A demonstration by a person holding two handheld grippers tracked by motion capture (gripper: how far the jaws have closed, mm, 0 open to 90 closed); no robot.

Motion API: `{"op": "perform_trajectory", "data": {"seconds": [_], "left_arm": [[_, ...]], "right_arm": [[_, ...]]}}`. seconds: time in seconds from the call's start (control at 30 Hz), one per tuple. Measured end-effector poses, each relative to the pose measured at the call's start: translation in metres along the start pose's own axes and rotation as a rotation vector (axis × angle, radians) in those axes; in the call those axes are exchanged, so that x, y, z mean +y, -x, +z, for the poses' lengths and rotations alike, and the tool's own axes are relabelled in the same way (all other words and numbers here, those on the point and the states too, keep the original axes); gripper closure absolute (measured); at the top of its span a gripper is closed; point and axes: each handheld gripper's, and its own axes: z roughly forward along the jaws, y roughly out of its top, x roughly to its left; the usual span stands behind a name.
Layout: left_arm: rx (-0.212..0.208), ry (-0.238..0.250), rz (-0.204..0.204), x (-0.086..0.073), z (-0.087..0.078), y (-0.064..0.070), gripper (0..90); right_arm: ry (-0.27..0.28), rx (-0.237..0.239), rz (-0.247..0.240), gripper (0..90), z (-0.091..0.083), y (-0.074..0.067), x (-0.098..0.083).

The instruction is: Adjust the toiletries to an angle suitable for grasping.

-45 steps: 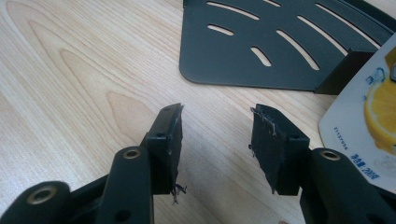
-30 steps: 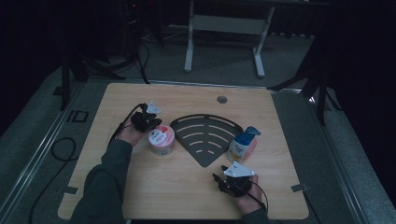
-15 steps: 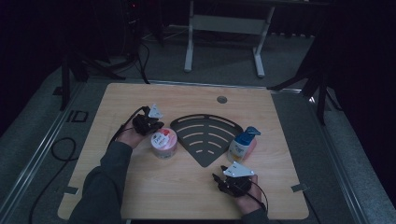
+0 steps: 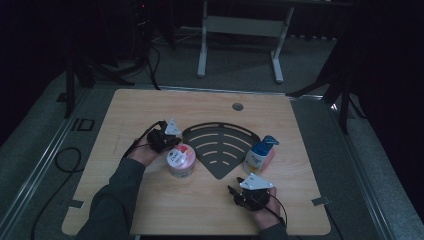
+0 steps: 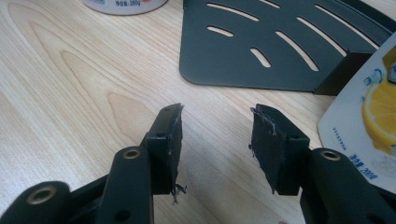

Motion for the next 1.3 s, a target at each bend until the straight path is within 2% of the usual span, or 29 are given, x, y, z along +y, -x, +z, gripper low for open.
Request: {"op": "perform_trajectory", "data": {"seconds": [0.2,0.4,0.43,0.47,0.7,0.73,0.8,0.83,0.87,0.97,1.0,1.1,1.2,1.3], "left_arm": [[0.026,-0.02,-0.009,0.003,-0.004,0.02,90.0],[0.03,-0.036,0.009,0.011,-0.006,0.04,89.9],[0.03,-0.036,0.009,0.011,-0.006,0.04,89.9],[0.032,-0.04,0.017,0.013,-0.006,0.046,89.9],[0.009,-0.025,0.023,0.017,-0.006,0.06,89.6],[0.021,-0.015,0.011,0.017,-0.006,0.061,88.2],[0.02,-0.006,-0.002,0.016,-0.006,0.06,83.8],[0.01,0.031,-0.038,0.015,-0.008,0.056,81.0],[0.012,0.041,-0.054,0.014,-0.009,0.054,79.7],[0.026,0.063,-0.075,0.013,-0.015,0.05,75.1],[0.026,0.063,-0.075,0.013,-0.015,0.05,73.4],[0.048,0.081,-0.118,0.007,-0.02,0.042,68.3],[0.056,0.085,-0.132,0.004,-0.021,0.039,65.7],[0.067,0.101,-0.184,-0.007,-0.026,0.034,62.4]], "right_arm": [[-0.002,0.001,-0.002,52.4,0.0,-0.001,0.0],[-0.001,0.002,-0.001,52.5,0.001,-0.001,0.0],[-0.001,0.002,-0.001,52.5,0.001,-0.001,0.0],[-0.001,0.002,-0.003,52.5,0.001,-0.001,0.0],[-0.003,0.003,-0.005,52.5,0.001,-0.001,0.0],[-0.003,0.004,-0.005,52.5,0.001,-0.001,0.0],[-0.006,0.008,-0.009,52.6,0.001,-0.002,0.001],[-0.006,0.008,-0.01,52.6,0.001,-0.003,0.001],[-0.007,0.008,-0.013,52.6,0.001,-0.003,0.001],[-0.009,0.009,-0.017,52.7,0.002,-0.003,0.001],[-0.009,0.009,-0.017,52.7,0.002,-0.003,0.001],[-0.009,0.013,-0.019,52.7,0.001,-0.003,0.002],[-0.01,0.016,-0.021,52.7,0.002,-0.004,0.002],[-0.013,0.026,-0.02,52.4,0.002,-0.004,0.004]]}}
